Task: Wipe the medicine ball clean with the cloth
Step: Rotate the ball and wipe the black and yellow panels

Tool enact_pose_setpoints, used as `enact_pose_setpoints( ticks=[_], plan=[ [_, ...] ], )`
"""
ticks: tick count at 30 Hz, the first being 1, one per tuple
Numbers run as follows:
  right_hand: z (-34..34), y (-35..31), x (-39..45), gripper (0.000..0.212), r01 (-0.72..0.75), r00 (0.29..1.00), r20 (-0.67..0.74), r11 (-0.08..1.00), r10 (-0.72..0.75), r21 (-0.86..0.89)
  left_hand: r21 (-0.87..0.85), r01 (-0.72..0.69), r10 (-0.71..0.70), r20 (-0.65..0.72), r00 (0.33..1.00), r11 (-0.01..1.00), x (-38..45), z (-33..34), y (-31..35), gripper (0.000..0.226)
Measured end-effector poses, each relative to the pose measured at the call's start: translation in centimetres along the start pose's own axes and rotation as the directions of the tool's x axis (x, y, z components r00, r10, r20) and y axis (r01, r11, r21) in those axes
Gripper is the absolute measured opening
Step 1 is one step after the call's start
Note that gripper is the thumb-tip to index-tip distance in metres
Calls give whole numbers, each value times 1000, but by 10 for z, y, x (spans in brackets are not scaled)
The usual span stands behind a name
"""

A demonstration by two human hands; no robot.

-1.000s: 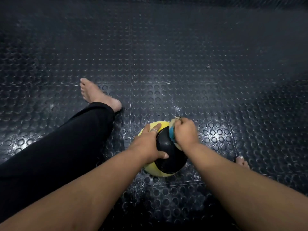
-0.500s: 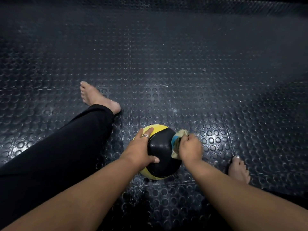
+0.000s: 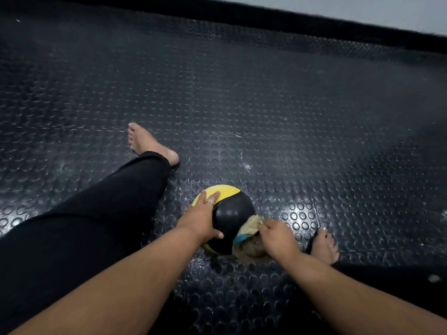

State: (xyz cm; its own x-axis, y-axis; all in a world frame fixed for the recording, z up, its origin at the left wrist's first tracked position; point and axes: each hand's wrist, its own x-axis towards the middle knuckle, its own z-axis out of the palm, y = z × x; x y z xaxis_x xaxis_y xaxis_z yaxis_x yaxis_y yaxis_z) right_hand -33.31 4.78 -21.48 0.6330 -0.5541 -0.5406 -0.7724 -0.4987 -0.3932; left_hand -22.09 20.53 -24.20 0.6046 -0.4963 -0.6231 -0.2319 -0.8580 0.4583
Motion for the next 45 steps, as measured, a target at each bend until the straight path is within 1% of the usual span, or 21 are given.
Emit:
enact_pose_setpoints(
  ticks=[1,3,4,5,7,10,12,15,18,20,22,24,26,27,31,34,36,37,40,43,45],
  plan=[
    [-8,-2,1,29,-41,999,31,999,41,-4,-1,0,0,-10,1000,1000,-3,0,-1,117],
    [-24,-4,2,32,-42,999,30,999,42,-3,-24,-11,11,-4,1000,1000,-6,-1,-4,116],
    [-30,-5,1,32,-62,998,21,995,60,76,-37,-20,21,10,1000,999,-8,-2,-6,114],
    [-34,-5,0,30,-37,999,7,983,36,178,-52,-30,31,23,999,998,-9,-4,-9,112],
    [-33,-2,-6,27,17,996,-85,943,11,332,-78,-42,45,41,998,996,-15,-7,-14,106],
    [-23,1,-2,28,44,995,-99,911,-4,409,-61,-67,71,74,995,996,-25,-11,-17,101],
    [-18,-3,4,28,44,996,-86,912,-10,409,-27,-87,89,105,990,996,-29,-11,-17,101],
    [-13,-14,7,21,62,997,-63,946,-45,319,-48,-108,113,115,987,993,-33,-9,-16,98],
    [-6,-16,8,33,81,997,-3,976,-82,202,-143,-100,115,102,988,985,-35,-9,-15,90],
    [-6,-15,12,39,56,997,36,989,-61,137,-268,-76,103,89,991,960,-33,-10,-14,82],
    [-9,-15,14,43,22,997,66,994,-29,105,-368,-58,74,32,997,928,-31,-11,-12,72],
    [-10,-14,17,44,26,996,86,994,-34,102,-314,-40,23,-58,998,949,-26,-11,-12,67],
    [-10,-10,20,42,44,995,79,995,-52,93,-237,2,-23,-85,996,971,-21,-9,-15,71],
    [-9,-7,20,40,40,996,70,995,-47,97,-225,28,-44,-67,997,974,-19,-7,-17,73],
    [-4,7,21,34,-26,998,55,979,15,202,-285,161,-135,110,985,945,-12,1,-18,77],
    [-4,11,28,34,-135,989,108,940,106,314,-302,203,-170,130,977,931,-2,3,-21,68],
    [-5,12,31,37,-204,976,164,879,146,431,-286,205,-176,123,977,936,2,5,-25,57],
    [-4,12,31,46,-198,974,186,872,126,447,-286,209,-183,113,977,935,3,5,-27,51],
    [2,12,31,73,-144,978,196,923,77,357,-328,208,-192,81,978,922,7,8,-28,38],
    [7,14,37,78,-104,987,154,932,53,348,-448,248,-224,107,969,859,13,10,-19,42],
    [8,18,41,71,-101,991,119,914,59,393,-581,296,-248,163,955,758,18,13,-13,61]
  ],
)
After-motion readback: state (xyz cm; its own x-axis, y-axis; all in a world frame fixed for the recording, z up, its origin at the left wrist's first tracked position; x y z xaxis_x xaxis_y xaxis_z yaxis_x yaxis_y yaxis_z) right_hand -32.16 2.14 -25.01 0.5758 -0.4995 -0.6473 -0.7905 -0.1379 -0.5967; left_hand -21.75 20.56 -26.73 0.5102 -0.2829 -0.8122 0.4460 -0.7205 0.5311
